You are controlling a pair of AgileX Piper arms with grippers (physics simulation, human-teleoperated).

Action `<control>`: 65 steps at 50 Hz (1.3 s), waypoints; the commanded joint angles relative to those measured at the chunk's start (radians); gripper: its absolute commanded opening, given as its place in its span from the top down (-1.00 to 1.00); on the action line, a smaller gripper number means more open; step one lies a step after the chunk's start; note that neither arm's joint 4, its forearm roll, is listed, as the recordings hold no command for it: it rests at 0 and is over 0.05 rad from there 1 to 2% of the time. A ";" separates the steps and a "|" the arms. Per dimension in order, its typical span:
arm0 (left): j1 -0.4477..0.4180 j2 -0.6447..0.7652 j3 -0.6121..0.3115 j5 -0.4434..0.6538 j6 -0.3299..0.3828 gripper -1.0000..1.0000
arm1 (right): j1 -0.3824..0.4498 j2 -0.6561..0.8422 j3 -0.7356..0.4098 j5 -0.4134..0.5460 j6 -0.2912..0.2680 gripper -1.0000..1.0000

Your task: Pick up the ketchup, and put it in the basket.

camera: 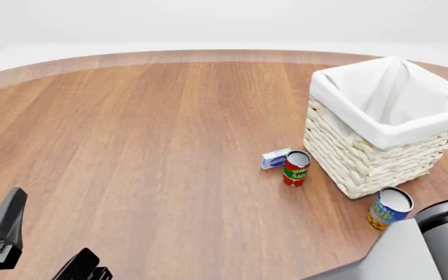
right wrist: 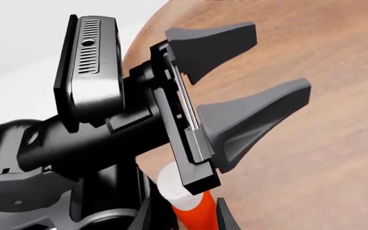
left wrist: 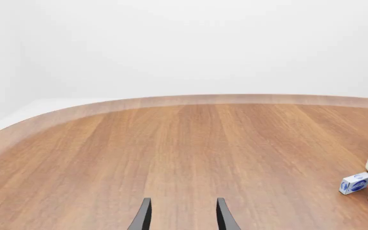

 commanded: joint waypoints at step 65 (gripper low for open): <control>0.000 0.000 0.000 0.000 0.000 -1.00 | 0.021 0.020 -0.019 -0.019 -0.023 1.00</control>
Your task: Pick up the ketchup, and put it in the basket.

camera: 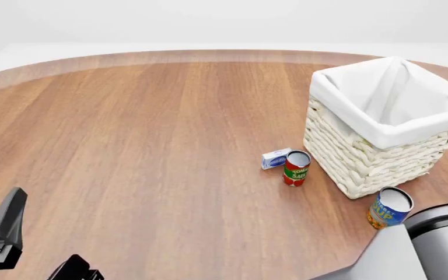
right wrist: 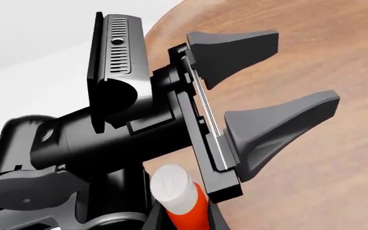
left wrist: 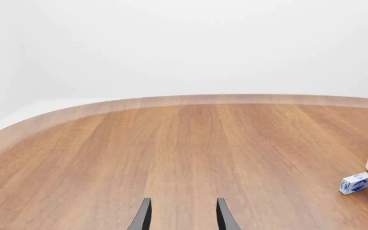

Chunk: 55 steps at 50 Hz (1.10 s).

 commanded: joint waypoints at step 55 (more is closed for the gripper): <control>0.000 0.000 0.000 0.000 0.000 -1.00 | -0.110 -0.124 0.140 -0.115 0.084 1.00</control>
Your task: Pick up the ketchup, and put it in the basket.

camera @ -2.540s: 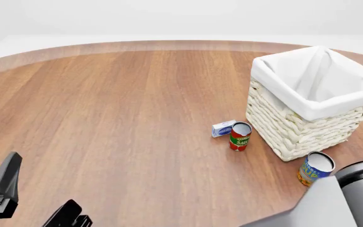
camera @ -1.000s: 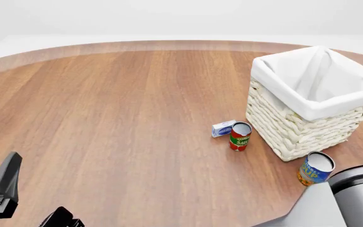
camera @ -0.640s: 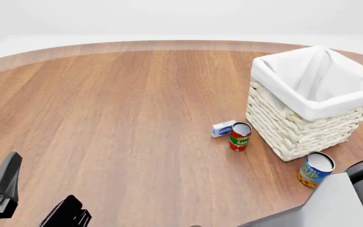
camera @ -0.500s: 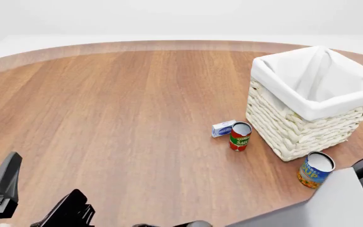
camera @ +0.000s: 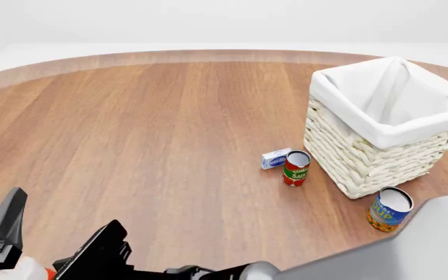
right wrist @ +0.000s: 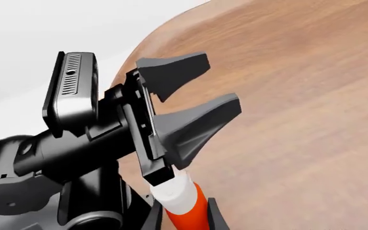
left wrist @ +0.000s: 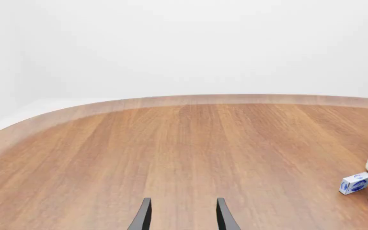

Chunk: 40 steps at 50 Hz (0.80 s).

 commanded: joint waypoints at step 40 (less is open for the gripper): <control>0.000 0.000 0.000 0.000 0.000 -1.00 | -0.149 -0.129 0.100 -0.079 0.069 1.00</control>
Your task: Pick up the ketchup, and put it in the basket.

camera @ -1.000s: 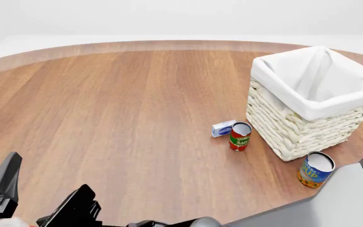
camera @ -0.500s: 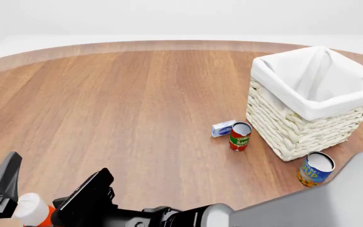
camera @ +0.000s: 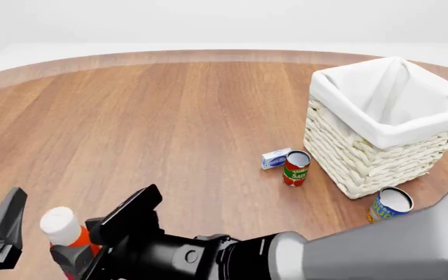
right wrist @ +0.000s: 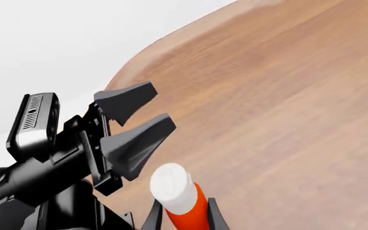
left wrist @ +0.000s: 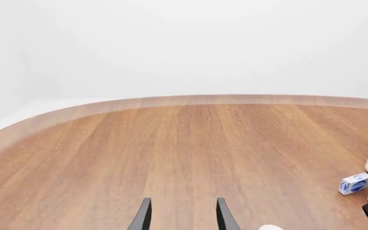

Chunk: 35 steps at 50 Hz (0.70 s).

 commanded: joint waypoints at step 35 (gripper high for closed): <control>0.000 0.000 0.000 0.000 0.000 -1.00 | -0.131 -0.271 0.046 0.082 -0.041 1.00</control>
